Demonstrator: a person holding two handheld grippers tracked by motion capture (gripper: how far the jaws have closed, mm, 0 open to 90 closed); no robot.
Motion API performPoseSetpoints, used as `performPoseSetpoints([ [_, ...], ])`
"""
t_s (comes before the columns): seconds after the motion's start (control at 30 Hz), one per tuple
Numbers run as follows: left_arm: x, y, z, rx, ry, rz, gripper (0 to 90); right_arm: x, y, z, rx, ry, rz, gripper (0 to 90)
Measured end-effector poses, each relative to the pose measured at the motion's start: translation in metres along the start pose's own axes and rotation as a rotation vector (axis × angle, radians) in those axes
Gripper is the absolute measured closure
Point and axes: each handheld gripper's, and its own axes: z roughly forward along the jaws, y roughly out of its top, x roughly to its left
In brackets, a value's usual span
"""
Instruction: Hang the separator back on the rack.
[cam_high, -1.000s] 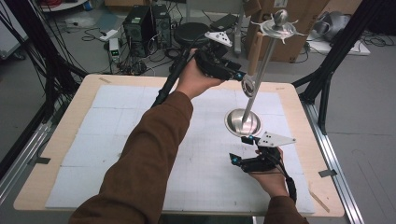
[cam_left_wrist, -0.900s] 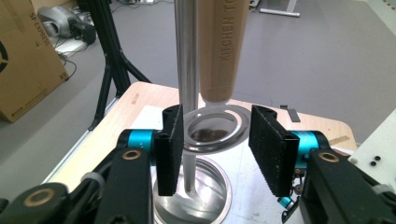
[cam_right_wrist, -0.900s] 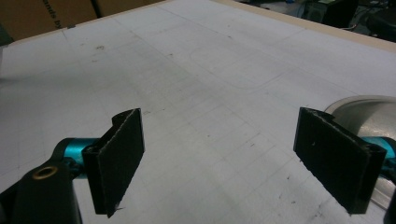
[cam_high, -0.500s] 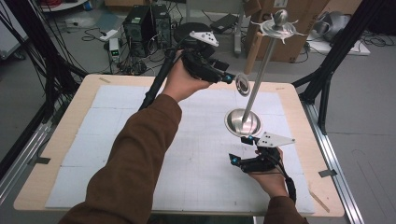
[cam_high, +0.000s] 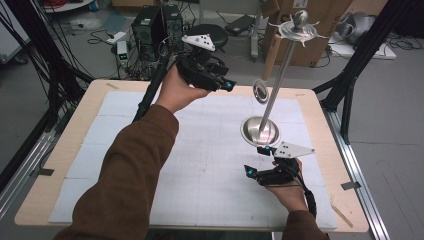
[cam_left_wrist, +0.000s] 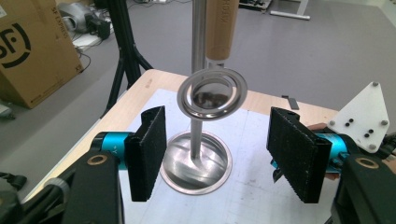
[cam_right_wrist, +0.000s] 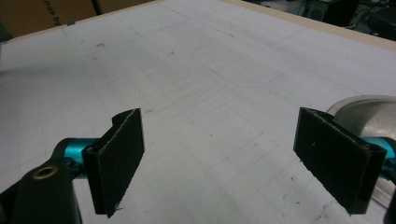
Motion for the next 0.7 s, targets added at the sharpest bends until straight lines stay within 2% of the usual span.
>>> performPoseSetpoints([
  [0.17,-0.001,-0.004,-0.009,-0.001,0.000,-0.009,36.1,0.000,0.000,0.000,0.000,0.001,-0.003,15.3],
  [0.37,-0.005,-0.008,-0.020,-0.013,0.001,0.003,34.2,0.001,0.000,0.000,0.001,0.001,-0.002,15.3],
  [0.7,-0.004,-0.029,-0.041,-0.035,0.017,-0.019,32.2,0.003,0.000,0.003,0.007,0.004,-0.002,15.3],
])
